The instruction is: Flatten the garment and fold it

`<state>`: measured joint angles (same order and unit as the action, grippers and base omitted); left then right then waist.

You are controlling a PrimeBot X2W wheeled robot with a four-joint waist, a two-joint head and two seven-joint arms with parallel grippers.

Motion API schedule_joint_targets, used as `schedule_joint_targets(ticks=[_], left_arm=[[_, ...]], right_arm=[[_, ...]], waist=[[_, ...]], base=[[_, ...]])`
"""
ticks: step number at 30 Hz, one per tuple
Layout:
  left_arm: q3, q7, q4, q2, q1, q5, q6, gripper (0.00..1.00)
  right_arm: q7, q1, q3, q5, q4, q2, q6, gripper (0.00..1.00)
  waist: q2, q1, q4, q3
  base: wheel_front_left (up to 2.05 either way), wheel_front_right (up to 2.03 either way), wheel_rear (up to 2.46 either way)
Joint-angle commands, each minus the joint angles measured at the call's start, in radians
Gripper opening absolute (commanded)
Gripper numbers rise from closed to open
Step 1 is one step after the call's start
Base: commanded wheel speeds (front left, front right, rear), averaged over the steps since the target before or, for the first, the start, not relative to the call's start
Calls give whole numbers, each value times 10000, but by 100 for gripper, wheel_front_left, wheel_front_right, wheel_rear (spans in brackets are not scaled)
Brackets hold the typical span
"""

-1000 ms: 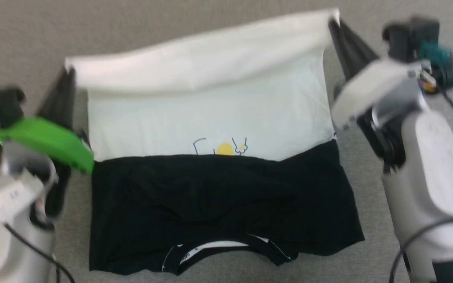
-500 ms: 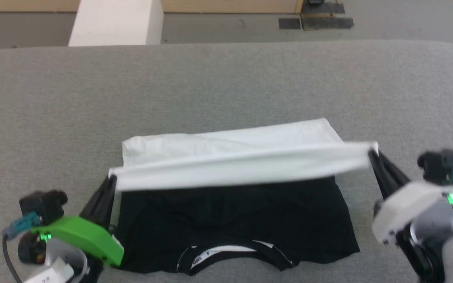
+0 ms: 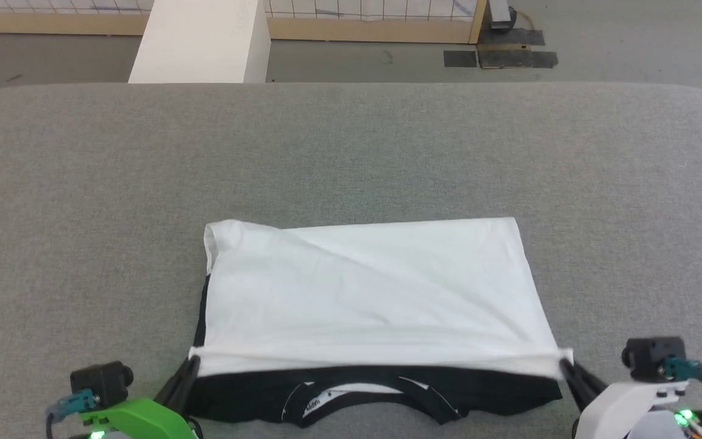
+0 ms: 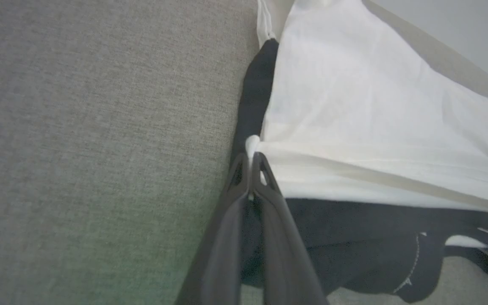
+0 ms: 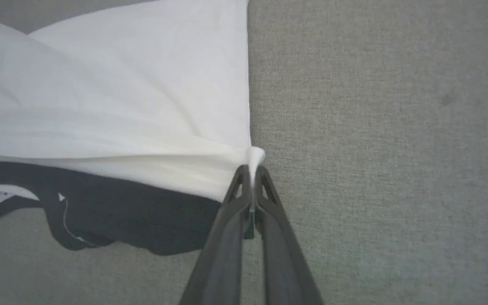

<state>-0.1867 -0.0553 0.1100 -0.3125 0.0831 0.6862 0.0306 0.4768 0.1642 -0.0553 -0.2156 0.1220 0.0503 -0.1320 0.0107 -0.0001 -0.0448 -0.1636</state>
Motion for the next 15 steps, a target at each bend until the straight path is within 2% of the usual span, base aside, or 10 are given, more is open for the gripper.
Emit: schedule_joint_targets(ticks=[1,3,4,5,6,11,15], left_arm=[[-12,118,184,50,161,14,79,0],[-74,135,450,103,184,62,141,0],[-105,125,562,108,197,64,155,20],[-115,121,689,120,230,75,138,72],[-128,128,759,118,263,67,130,100],[119,632,733,186,559,138,8,100],[369,1362,487,12,807,-135,-95,100]], right_arm=[[45,159,53,-14,-133,1,13,0],[89,236,95,-69,-313,1,13,0],[105,257,139,-80,-366,1,13,31],[121,286,198,-54,-397,1,13,31],[186,331,210,-76,-439,0,13,100],[286,612,108,-181,-340,0,13,100],[270,904,-210,-219,-27,0,13,100]], waist=[[-107,1,-7,32],[-107,1,-7,65],[-107,1,-5,86],[-107,1,1,133],[-107,1,6,168],[-107,1,-29,401],[-107,1,-88,592]], base=[[0,0,0],[0,0,0],[0,0,0],[0,0,0],[0,0,0],[0,0,0],[0,0,0]])
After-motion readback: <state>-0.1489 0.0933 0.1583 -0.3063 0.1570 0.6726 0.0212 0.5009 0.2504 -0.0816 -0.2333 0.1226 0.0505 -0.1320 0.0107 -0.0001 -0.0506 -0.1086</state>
